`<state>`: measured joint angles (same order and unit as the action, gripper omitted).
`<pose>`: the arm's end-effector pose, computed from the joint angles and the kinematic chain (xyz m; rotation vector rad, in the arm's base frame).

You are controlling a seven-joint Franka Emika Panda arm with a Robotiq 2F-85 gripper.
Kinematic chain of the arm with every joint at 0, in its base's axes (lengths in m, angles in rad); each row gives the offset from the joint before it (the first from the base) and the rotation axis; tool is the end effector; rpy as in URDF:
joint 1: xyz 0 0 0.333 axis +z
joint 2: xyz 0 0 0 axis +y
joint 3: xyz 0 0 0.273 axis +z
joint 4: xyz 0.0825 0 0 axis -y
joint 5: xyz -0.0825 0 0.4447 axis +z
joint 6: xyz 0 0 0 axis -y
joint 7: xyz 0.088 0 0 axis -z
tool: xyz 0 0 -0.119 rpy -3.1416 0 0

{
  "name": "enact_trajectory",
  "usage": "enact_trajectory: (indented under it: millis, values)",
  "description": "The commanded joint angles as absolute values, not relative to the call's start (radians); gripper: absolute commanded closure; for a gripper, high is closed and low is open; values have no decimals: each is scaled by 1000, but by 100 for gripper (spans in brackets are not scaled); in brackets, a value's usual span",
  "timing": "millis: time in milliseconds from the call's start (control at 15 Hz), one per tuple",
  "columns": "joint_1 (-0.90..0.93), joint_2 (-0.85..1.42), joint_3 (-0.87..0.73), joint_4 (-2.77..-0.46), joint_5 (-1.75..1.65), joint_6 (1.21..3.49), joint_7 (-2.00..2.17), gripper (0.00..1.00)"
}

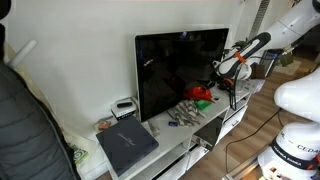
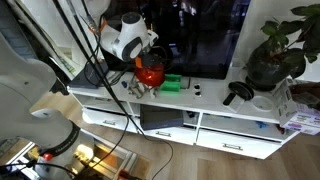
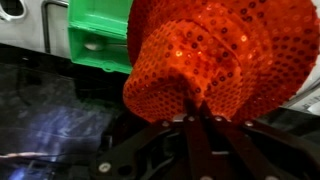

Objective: Move the orange hat to the left

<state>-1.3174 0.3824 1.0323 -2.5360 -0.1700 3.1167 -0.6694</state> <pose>0.5096 -0.0847 0.1435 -2.9120 -0.6773 -0.7431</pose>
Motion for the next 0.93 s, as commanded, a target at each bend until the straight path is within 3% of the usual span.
enact_trajectory:
  millis: [0, 200, 600, 667, 867]
  values:
    - [-1386, 407, 1100, -2540, -169, 3082, -711, 94]
    - [-1494, 467, 1185, -2539, -196, 3047, -759, 94]
    - [-1496, 482, 1191, -2539, -197, 3047, -768, 94]
    - [-1496, 482, 1192, -2539, -197, 3047, -768, 98]
    - [-1531, 498, 1294, -2534, -205, 2983, -773, 98]
